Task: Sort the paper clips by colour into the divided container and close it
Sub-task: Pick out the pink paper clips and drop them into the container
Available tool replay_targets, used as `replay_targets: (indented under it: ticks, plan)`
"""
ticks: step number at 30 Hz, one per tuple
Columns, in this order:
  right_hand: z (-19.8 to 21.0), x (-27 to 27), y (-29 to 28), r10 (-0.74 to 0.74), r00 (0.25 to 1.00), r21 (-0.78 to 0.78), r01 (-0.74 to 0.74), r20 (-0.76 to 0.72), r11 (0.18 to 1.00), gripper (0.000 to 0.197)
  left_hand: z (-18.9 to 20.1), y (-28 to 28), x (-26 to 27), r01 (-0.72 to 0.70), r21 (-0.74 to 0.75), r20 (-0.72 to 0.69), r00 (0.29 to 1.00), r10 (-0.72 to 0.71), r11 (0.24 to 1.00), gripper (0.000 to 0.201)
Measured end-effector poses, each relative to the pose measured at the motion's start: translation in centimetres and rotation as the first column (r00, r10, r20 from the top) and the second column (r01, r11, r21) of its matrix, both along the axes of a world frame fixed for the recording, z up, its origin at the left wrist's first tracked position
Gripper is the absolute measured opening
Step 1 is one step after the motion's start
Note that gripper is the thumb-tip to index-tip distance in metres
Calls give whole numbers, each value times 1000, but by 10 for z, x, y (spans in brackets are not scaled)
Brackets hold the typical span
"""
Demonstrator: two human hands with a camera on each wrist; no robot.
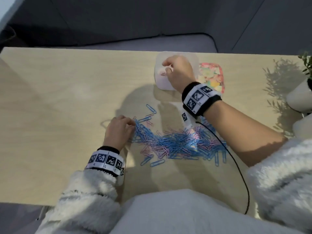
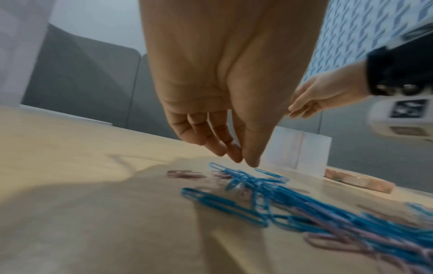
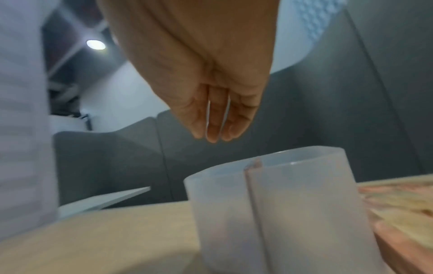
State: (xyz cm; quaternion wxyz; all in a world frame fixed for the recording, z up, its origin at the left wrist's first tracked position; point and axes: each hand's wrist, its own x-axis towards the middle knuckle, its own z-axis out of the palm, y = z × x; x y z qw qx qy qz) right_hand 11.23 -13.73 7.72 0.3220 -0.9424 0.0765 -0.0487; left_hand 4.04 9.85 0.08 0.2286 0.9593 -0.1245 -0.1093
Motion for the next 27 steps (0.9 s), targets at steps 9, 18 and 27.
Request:
replay_targets:
  ticks: [9,18,27]
  plan:
    - [-66,-57,69,364,869,-11,-389,-334,921,19,-5,-3,13,32,107,32,999,-36,994,21]
    - [-67,-61,53,253,897,-133,-319,-363,939,12,-2,-6,15,-27,-43,16,999,28,999,10]
    - [-63,-80,85,323,838,-4,-362,-440,932,17,-6,19,14,-391,-507,-306,915,264,768,16]
